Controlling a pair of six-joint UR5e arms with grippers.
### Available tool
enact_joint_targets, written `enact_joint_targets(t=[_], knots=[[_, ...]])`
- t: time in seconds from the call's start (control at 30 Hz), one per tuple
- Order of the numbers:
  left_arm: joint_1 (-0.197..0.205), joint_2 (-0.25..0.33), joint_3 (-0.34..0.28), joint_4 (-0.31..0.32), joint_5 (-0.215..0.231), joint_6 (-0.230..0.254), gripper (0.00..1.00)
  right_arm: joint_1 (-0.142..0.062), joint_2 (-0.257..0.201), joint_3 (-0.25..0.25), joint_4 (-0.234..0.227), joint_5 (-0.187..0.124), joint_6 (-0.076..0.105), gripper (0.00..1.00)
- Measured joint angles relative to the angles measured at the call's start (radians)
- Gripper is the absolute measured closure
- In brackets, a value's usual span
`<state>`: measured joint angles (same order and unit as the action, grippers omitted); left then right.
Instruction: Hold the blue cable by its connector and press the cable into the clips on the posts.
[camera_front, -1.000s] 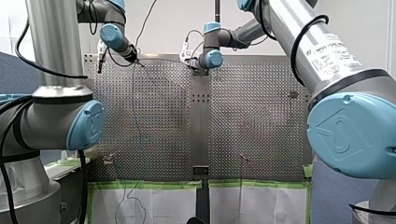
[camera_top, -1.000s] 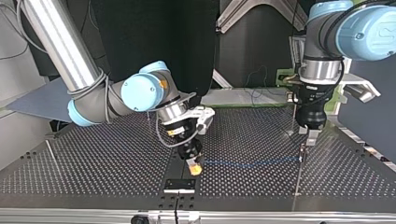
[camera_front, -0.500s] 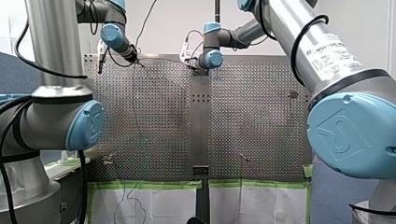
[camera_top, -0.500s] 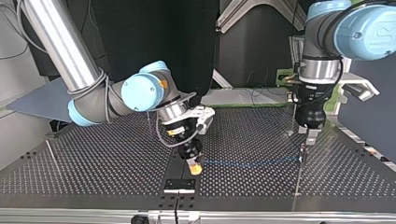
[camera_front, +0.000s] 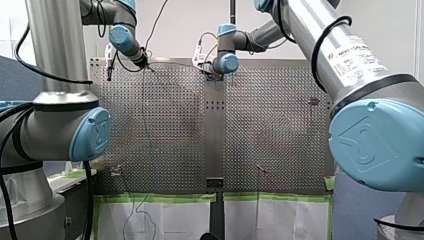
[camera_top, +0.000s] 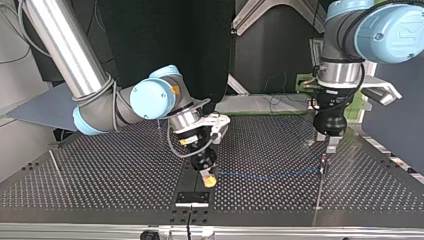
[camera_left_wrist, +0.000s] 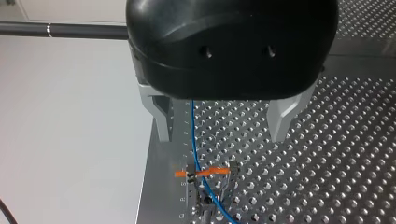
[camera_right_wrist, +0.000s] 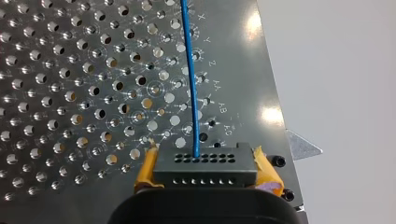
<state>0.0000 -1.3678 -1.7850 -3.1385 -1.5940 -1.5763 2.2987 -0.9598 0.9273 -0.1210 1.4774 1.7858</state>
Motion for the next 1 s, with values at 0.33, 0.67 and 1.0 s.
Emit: enact_joint_targets(t=[0.33, 0.67, 1.0], knots=[[-0.023, -0.001, 0.0, 0.0, 0.046, -0.077, 0.0, -0.002, 0.0, 0.0, 0.005, 0.0, -0.003, 1.0], [-0.046, -0.04, 0.03, 0.003, 0.122, -0.15, 0.0, -0.004, 0.0, 0.001, 0.005, 0.001, -0.007, 1.0], [-0.073, -0.094, 0.098, 0.028, 0.137, -0.168, 0.0, -0.003, 0.0, 0.003, 0.005, 0.002, -0.009, 1.0]])
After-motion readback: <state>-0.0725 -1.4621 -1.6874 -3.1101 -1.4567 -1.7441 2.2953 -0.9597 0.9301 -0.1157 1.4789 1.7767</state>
